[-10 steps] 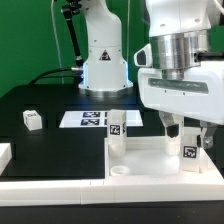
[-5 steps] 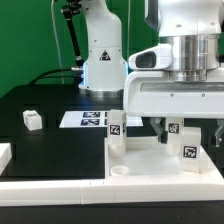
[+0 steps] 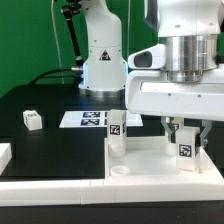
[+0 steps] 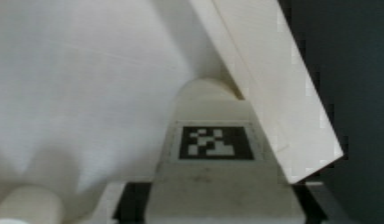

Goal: Assemble square table

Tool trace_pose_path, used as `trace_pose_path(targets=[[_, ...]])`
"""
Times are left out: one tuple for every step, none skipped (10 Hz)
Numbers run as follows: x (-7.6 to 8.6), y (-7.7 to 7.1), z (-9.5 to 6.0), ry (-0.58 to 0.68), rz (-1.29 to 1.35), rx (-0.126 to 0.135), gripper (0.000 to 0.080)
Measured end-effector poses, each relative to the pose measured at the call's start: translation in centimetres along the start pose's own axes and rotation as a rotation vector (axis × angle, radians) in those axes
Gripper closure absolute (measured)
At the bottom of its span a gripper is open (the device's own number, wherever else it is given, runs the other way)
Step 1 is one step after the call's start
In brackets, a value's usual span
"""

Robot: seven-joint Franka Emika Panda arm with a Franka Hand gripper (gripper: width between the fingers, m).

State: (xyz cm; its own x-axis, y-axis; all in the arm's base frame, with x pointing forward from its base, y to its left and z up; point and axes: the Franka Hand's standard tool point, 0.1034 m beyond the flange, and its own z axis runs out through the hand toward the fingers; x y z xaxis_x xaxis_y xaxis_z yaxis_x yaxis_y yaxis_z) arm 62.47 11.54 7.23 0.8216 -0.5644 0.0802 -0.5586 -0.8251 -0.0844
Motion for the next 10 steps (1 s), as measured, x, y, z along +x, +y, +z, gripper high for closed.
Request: trace_pose_path(targets=[[0.0,0.0,0.0,0.000,0.054,0.000,0.0511],[0.0,0.0,0.0,-0.002,0.147,-0.001,0.0511],[-0.1,0.3,-0.3,-0.041,0.306,-0.031,0.0511],[0.3,0.2,-0.5,-0.064,0.511,-0.028,0.0511],[0.3,-0.1,-0.3,-0.080,0.756,-0.026,0.0511],[0.0,-0.4,0.1,-0.064,0.926,-0.018,0.0510],[-0.4,-0.7,0.3,-0.052,1.043,-0.016,0.0510],[-0.5,-0.7,0.3,-0.047,1.107,-0.022,0.0509],[-0.5,-0.7,0.3,-0.043,1.144,-0.023,0.0509],[-0.5,-0.7,0.3,-0.044,1.189,-0.023,0.0509]])
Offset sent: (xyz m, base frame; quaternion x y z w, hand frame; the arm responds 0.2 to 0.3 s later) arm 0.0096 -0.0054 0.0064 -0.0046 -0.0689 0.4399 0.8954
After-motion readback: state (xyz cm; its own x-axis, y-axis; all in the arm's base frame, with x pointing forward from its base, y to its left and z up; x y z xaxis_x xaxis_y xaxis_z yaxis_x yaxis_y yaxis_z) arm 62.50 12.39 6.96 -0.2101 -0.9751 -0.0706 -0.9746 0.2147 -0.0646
